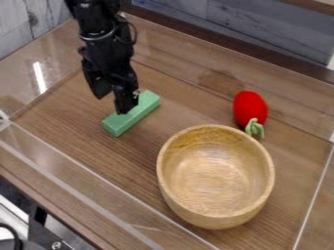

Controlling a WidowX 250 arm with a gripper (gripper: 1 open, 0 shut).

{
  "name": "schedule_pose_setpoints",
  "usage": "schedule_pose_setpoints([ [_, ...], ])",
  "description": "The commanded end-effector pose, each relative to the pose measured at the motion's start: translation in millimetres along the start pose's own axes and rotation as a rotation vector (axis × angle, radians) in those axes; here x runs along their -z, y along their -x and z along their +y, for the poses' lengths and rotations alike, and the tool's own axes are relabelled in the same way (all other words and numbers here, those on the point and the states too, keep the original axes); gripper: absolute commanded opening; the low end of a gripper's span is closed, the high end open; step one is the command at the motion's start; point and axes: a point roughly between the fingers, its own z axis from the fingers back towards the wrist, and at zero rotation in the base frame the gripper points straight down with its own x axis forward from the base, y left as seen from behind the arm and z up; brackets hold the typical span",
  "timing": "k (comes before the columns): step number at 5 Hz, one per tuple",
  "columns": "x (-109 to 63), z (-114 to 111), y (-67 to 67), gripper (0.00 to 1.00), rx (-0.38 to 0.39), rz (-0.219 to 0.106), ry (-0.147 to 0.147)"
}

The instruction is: Put the green block in the brown bowl

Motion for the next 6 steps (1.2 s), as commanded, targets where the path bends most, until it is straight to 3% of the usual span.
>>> schedule_pose_setpoints([
  [1,-11.1,4,-14.7,1.00,0.031,-0.038,-0.015],
  [3,2.8,-2,-32.4,1.00,0.065,-0.041,-0.003],
  [5,-15.3,0,-18.6,1.00,-0.069,-0.051,-0.006],
  [6,-5.3,4,-21.2,1.00,-0.093,-0.050,-0.007],
])
